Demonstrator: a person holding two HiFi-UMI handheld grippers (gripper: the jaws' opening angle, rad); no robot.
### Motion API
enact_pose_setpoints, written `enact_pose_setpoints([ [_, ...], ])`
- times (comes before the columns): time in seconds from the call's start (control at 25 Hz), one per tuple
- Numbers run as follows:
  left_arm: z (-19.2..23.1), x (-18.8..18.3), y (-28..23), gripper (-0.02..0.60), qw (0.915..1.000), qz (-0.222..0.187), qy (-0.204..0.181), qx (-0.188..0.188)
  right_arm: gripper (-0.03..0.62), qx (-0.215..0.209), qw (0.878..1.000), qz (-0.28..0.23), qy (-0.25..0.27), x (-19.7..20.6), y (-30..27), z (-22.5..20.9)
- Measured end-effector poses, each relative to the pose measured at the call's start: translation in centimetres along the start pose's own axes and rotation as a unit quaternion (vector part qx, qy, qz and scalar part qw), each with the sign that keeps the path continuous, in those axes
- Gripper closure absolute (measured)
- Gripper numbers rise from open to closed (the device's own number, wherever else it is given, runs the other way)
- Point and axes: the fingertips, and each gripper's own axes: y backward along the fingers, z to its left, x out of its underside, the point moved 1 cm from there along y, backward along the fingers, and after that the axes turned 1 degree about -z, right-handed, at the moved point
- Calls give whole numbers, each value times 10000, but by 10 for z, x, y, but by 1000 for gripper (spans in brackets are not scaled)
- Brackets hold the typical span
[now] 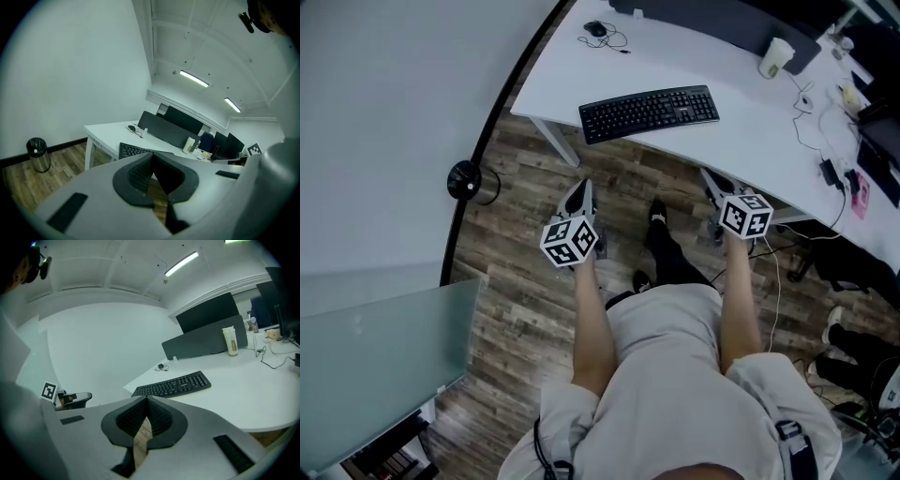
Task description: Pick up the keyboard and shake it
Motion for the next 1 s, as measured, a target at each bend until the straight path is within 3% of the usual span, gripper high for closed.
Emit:
enact_pose_setpoints([
  [0.36, 38, -16, -96, 566, 9980, 609, 193, -26, 556, -75, 9987, 350, 362, -48, -80, -52],
  [0.52, 67, 0, -133, 565, 9932, 996, 569, -177, 556, 18, 9991, 367, 194, -63, -102, -83],
  [0.64, 93, 12, -159, 557, 9873, 1109, 1062, -406, 556, 48, 9990, 390, 191, -77, -121, -104],
  [1.0, 132, 48, -223, 317, 9611, 1499, 2219, -681, 556, 108, 9975, 645, 277, -105, -161, -161],
])
